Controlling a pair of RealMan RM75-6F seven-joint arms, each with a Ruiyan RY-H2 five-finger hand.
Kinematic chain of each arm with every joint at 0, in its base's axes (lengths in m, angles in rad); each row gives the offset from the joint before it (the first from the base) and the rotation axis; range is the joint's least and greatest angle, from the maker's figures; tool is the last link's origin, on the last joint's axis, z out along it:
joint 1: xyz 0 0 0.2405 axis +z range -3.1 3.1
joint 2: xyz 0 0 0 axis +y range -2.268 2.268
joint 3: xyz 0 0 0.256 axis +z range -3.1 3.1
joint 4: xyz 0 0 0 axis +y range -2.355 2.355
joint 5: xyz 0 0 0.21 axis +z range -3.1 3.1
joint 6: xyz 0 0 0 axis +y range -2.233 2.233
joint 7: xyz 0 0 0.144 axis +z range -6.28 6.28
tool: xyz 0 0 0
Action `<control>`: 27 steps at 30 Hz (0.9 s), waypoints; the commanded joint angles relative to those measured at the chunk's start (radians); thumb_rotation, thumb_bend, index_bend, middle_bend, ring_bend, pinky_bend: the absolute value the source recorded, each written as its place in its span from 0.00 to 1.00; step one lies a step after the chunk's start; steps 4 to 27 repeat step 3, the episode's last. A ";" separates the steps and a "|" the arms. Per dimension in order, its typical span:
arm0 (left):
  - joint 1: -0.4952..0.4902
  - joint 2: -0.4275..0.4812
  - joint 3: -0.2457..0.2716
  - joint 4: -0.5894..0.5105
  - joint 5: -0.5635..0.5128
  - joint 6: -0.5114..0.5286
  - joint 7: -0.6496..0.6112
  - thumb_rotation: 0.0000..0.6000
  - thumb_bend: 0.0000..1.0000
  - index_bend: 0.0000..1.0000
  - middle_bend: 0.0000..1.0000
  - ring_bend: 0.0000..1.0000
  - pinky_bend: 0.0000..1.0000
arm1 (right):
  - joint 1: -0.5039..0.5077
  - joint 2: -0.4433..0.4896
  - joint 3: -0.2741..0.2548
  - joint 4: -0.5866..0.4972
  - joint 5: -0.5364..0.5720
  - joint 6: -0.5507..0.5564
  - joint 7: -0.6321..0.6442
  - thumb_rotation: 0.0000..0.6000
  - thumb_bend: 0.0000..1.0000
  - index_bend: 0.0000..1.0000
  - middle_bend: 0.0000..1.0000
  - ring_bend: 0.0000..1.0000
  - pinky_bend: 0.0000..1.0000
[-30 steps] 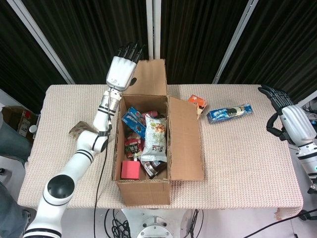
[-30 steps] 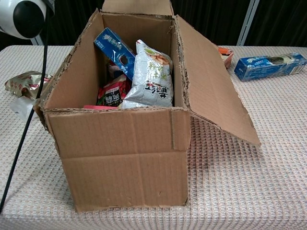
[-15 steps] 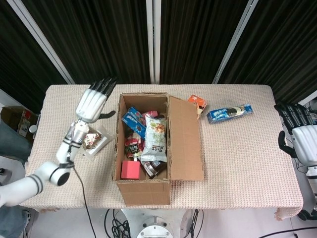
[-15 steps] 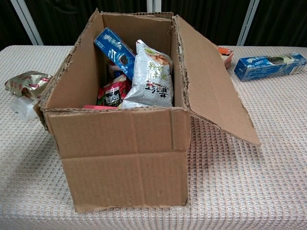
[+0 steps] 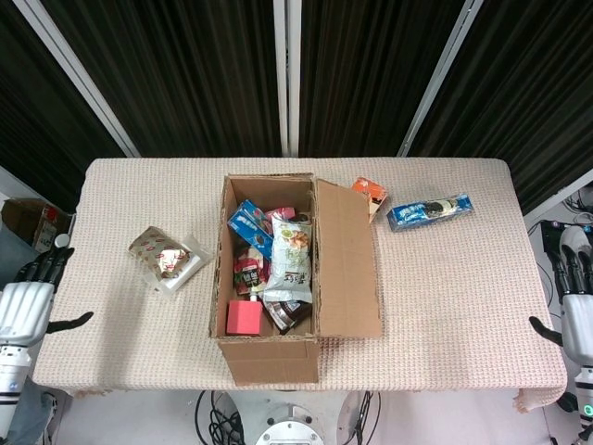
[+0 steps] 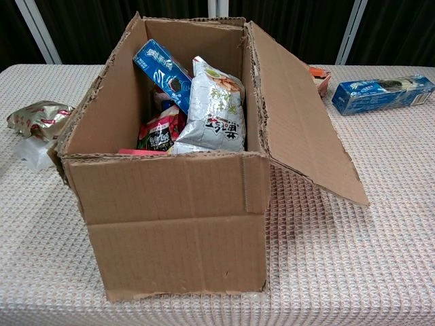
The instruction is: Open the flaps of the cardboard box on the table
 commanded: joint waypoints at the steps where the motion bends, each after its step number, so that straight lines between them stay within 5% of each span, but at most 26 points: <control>1: 0.034 -0.018 0.008 0.042 0.038 0.041 -0.026 0.76 0.00 0.04 0.08 0.09 0.20 | -0.019 -0.039 -0.011 0.030 -0.006 0.008 0.002 1.00 0.00 0.00 0.00 0.00 0.00; 27: 0.042 -0.021 0.000 0.052 0.052 0.052 -0.040 0.76 0.00 0.04 0.08 0.09 0.20 | -0.022 -0.051 -0.007 0.040 -0.003 0.004 0.018 1.00 0.00 0.00 0.00 0.00 0.00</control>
